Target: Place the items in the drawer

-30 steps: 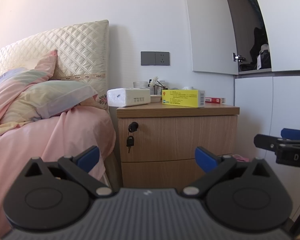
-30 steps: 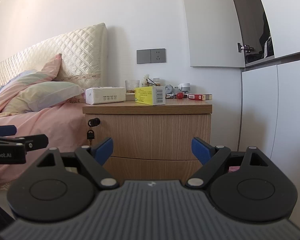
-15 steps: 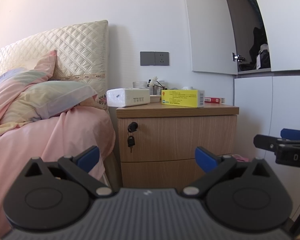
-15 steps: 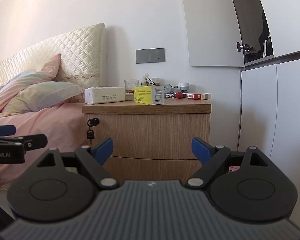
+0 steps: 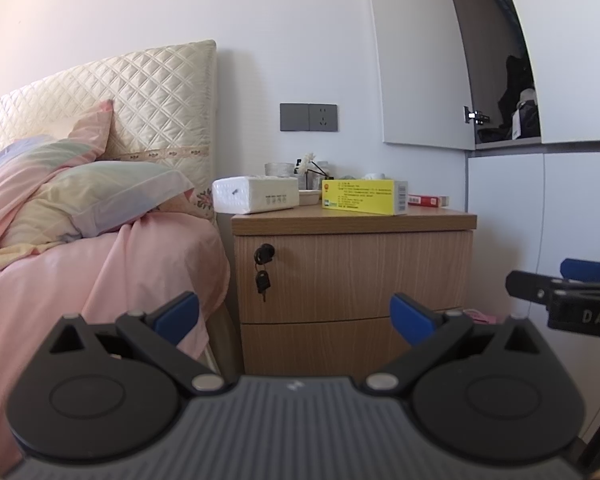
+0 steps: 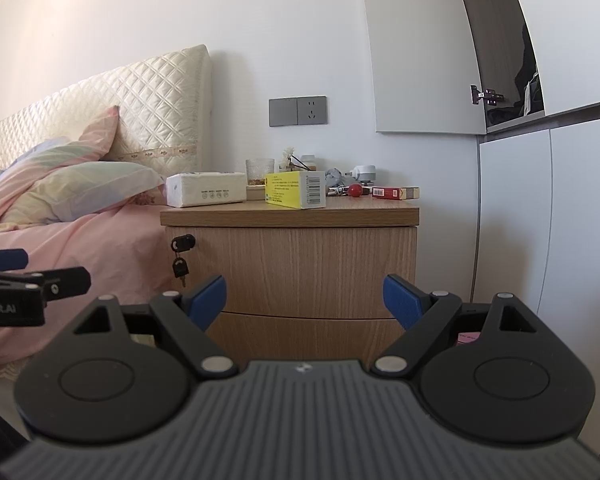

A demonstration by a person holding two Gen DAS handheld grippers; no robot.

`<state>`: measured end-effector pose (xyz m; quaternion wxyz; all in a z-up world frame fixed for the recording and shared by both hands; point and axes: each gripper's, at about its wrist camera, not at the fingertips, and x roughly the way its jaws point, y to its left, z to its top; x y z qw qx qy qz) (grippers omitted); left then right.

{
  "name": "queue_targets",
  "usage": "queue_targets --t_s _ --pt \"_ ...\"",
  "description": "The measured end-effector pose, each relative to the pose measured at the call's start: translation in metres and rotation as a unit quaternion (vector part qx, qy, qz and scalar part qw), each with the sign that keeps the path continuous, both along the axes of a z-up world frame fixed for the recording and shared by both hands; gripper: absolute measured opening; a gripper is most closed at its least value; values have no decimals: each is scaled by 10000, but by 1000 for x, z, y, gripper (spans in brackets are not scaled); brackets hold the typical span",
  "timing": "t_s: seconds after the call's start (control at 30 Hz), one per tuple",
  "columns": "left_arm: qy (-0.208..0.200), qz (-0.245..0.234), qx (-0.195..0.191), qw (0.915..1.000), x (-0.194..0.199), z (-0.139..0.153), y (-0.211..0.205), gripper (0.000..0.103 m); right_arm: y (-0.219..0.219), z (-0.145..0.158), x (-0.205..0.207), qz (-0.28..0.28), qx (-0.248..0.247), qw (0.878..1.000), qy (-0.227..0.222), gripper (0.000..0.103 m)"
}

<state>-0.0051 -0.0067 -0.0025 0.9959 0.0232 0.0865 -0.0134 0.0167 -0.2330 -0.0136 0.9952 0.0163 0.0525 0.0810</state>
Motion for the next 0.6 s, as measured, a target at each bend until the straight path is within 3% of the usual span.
queue_targets --t_s 0.6 --pt "9 -3 29 10000 0 1 -2 103 -4 -1 -4 -30 89 10000 -17 87"
